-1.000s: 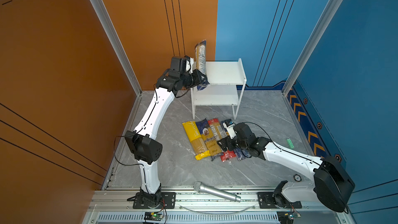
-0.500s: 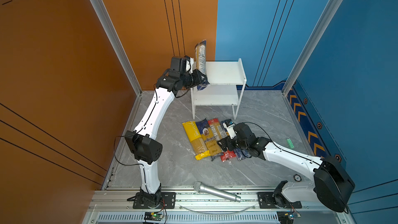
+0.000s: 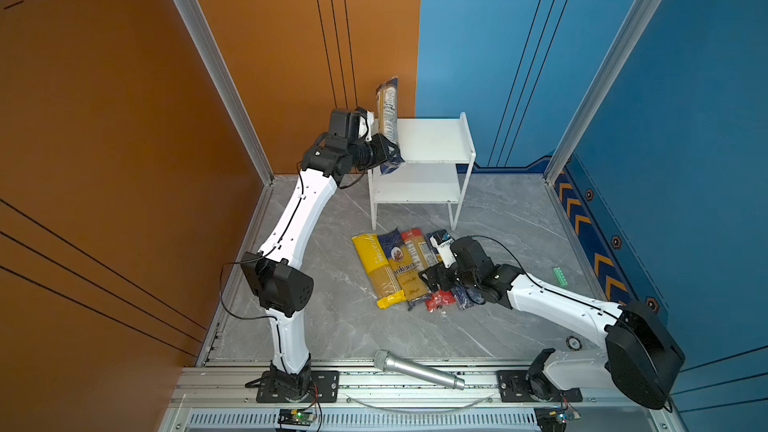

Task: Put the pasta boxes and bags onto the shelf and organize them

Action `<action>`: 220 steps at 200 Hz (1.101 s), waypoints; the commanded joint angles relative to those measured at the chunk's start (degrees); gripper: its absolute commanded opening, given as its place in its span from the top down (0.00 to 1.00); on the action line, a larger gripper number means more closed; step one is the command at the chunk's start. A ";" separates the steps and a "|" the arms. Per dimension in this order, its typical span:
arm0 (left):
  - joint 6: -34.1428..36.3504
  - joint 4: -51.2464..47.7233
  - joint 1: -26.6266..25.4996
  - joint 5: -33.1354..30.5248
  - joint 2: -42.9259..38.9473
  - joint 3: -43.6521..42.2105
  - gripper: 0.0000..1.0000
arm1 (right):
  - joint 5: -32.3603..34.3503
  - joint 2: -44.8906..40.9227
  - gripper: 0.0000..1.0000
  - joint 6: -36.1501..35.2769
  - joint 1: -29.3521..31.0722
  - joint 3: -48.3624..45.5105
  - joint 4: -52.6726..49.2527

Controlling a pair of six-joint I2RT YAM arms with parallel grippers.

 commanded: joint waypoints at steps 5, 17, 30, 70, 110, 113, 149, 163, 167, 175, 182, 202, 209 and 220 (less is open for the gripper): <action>1.60 7.64 0.61 -0.08 -1.13 0.49 0.68 | 0.32 0.10 0.07 0.86 -0.32 -0.72 0.14; 1.51 7.65 0.57 -0.02 -1.11 0.44 0.68 | 0.27 0.17 0.07 0.89 -0.35 -0.71 0.14; 1.51 7.64 0.56 -0.01 -1.01 0.40 0.67 | 0.30 0.12 0.07 0.81 -0.37 -0.83 0.16; 1.41 7.65 0.60 -0.32 -1.03 0.48 0.67 | 0.38 -0.10 0.06 0.84 -0.43 -1.16 0.44; 1.51 7.65 0.56 -0.39 -1.01 0.40 0.66 | 0.49 -0.25 0.06 0.86 -0.41 -1.38 0.58; 1.48 7.61 0.55 -0.41 -0.95 0.33 0.66 | 0.49 -0.20 0.06 0.89 -0.40 -1.37 0.62; 1.57 7.69 0.60 -0.40 -0.95 0.14 0.66 | 0.58 -0.27 0.06 0.97 -0.39 -1.52 0.58; 1.49 7.65 0.60 -0.38 -0.94 0.14 0.65 | 0.55 -0.37 0.06 0.94 -0.39 -1.60 0.62; 1.50 7.64 0.58 -0.38 -0.94 0.06 0.65 | 0.56 -0.42 0.06 0.89 -0.41 -1.60 0.58; 1.45 7.62 0.55 -0.38 -0.94 0.05 0.65 | 0.58 -0.41 0.06 0.91 -0.41 -1.55 0.49; 1.46 7.64 0.60 -0.41 -0.94 0.09 0.65 | 0.58 -0.43 0.06 0.99 -0.38 -1.59 0.53; 1.41 7.65 0.58 -0.39 -0.94 -0.02 0.65 | 0.58 -0.49 0.06 0.98 -0.41 -1.69 0.54; 1.50 7.65 0.61 -0.38 -0.94 -0.02 0.65 | 0.58 -0.49 0.05 1.01 -0.41 -1.68 0.49; 1.51 7.65 0.62 -0.39 -0.94 -0.04 0.65 | 0.58 -0.52 0.05 0.98 -0.41 -1.70 0.51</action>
